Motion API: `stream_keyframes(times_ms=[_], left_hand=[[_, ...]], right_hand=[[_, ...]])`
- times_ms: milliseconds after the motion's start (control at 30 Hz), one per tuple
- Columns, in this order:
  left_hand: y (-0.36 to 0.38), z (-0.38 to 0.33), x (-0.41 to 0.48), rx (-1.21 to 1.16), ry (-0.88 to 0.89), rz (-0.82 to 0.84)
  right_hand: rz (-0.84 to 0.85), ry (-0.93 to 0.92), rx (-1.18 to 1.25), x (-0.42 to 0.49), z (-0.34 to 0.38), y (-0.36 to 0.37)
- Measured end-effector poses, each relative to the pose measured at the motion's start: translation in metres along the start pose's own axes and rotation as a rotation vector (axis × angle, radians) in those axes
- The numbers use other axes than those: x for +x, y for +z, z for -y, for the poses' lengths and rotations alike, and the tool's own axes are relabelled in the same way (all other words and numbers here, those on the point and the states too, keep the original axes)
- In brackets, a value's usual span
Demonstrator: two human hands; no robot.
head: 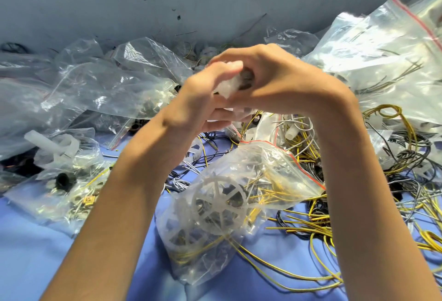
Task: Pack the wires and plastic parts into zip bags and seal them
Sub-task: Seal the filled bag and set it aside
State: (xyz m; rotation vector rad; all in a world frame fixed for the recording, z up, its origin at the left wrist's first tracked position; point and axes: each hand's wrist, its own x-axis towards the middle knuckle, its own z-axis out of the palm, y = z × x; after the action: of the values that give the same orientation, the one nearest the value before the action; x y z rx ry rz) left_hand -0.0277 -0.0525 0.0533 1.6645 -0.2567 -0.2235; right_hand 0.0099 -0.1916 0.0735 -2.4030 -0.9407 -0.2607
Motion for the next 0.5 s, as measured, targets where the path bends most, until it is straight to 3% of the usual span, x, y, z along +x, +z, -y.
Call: stream_keyframes(times_ms=[133, 233, 300, 500], left_hand=[[0.014, 0.018, 0.014, 0.216, -0.039, 0.009], [0.013, 0.042, 0.016, 0.793, 0.13, 0.156], [0.013, 0.05, 0.011, 1.042, 0.157, 0.277], [0.028, 0.051, 0.005, 1.132, 0.105, 0.321]], right_hand=[[-0.039, 0.132, -0.081, -0.008, -0.018, -0.016], [0.008, 0.159, -0.024, -0.015, -0.026, -0.022], [0.06, 0.147, -0.006, -0.017, -0.027, -0.023], [0.151, 0.122, -0.023, -0.014, -0.024, -0.018]])
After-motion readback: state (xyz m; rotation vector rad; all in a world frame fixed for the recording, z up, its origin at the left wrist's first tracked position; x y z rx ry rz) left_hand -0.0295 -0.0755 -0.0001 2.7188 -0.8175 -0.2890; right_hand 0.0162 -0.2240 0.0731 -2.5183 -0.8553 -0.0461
